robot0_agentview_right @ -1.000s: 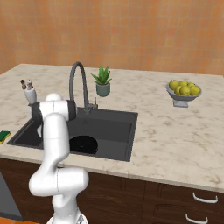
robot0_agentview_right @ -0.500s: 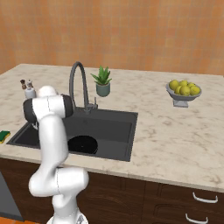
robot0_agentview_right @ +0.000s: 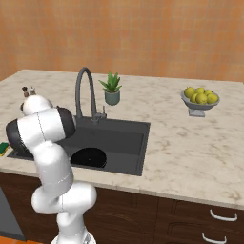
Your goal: Pick the pan and sponge and place them into the sink. Then turn on the water.
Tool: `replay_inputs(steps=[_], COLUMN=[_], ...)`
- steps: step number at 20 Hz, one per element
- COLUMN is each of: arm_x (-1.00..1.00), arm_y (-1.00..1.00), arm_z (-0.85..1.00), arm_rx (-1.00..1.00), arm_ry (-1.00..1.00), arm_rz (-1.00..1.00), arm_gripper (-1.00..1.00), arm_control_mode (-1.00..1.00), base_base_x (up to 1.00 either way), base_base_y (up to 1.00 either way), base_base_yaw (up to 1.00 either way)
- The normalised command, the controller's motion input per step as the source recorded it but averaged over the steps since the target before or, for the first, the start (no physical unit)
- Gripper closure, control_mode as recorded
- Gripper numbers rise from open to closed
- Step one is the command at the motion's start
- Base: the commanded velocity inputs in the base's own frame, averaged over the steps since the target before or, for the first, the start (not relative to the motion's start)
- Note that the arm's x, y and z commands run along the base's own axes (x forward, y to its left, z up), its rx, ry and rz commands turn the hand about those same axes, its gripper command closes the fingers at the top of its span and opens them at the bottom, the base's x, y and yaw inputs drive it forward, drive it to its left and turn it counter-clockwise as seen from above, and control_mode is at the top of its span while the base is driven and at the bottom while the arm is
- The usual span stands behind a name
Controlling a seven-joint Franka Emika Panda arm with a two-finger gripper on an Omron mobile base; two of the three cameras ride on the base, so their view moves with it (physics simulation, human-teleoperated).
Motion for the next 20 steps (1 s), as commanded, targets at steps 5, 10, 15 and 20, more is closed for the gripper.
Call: replay_inputs(steps=[5, 10, 15, 20], arm_x=[-0.94, -0.71, -0.62, -0.58], arm_y=[0.23, 0.33, 0.37, 0.44], arm_z=[0.83, 0.97, 0.83, 0.43], arm_rx=[0.12, 0.03, 0.0, -0.03], arm_ry=[-0.16, 0.02, 0.16, 0.09], arm_rz=[0.12, 0.21, 0.34, 0.32], arm_gripper=[-1.0, -1.0, -1.0, -1.0], arm_control_mode=[-1.0, -1.0, -1.0, -1.0], base_base_x=[0.0, 0.0, 0.0, 0.0], base_base_y=[0.0, 0.0, 0.0, 0.0], base_base_yaw=[0.0, 0.0, 0.0, 0.0])
